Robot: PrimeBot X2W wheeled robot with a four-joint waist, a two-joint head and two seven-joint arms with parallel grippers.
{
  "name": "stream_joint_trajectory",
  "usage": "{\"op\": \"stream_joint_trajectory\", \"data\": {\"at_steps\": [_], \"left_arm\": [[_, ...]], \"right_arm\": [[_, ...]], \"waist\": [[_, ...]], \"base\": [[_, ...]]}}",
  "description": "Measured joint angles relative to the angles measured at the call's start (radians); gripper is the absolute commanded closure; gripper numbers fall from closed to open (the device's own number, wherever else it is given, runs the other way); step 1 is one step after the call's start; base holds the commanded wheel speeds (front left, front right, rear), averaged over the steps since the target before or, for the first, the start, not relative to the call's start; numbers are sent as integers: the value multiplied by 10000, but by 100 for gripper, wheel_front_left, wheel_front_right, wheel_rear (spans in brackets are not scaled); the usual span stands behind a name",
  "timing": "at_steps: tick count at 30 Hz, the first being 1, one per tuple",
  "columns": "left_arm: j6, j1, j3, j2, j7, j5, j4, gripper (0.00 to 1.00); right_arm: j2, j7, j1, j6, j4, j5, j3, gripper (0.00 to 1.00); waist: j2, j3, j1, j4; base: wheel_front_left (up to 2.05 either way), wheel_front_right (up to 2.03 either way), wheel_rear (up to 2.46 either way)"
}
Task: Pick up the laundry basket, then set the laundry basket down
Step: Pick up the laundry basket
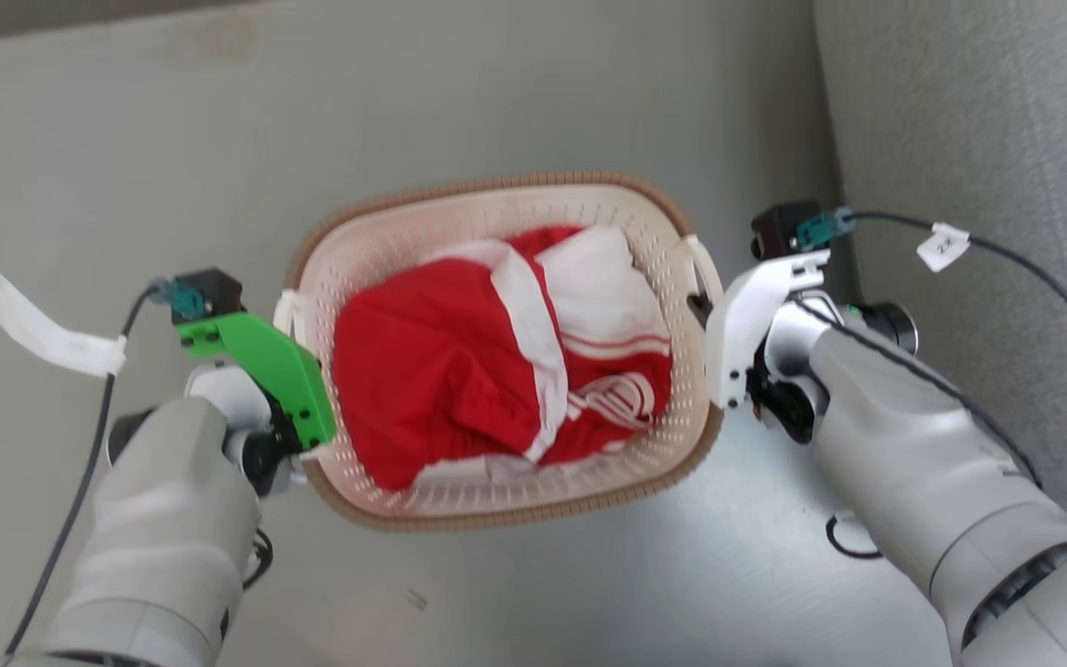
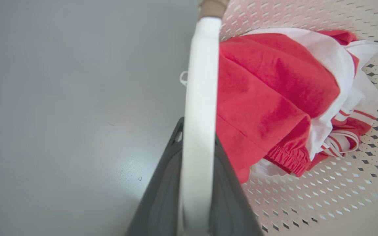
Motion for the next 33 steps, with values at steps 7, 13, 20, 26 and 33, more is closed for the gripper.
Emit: {"op": "stream_joint_trajectory", "data": {"at_steps": [7, 13, 20, 26, 33], "left_arm": [[-2, 600, 2, -65, 247, -159, 79, 100], [-2, 1052, 4, -94, 424, -242, 117, 100], [-4, 1474, 4, -115, 589, -309, 134, 100], [-4, 1848, 0, -151, 692, -332, 150, 100], [-33, 2299, -50, -165, 859, -334, 167, 100]], "right_arm": [[36, 219, 517, 88, 121, 178, 107, 100], [61, 424, 935, 104, 150, 282, 215, 100], [81, 527, 1311, 167, 213, 525, 334, 100], [102, 692, 1673, 174, 270, 616, 405, 100], [136, 786, 2197, 176, 330, 802, 464, 100]], "waist": [[0, -763, 0, -2], [0, -1396, 0, 0], [0, -2062, 0, -18], [0, -2592, -1, -44], [0, -3231, 0, -81]], "base": [[0, 0, 0], [0, 0, 0], [0, 0, 0], [0, 0, 0], [0, 0, 0]]}}
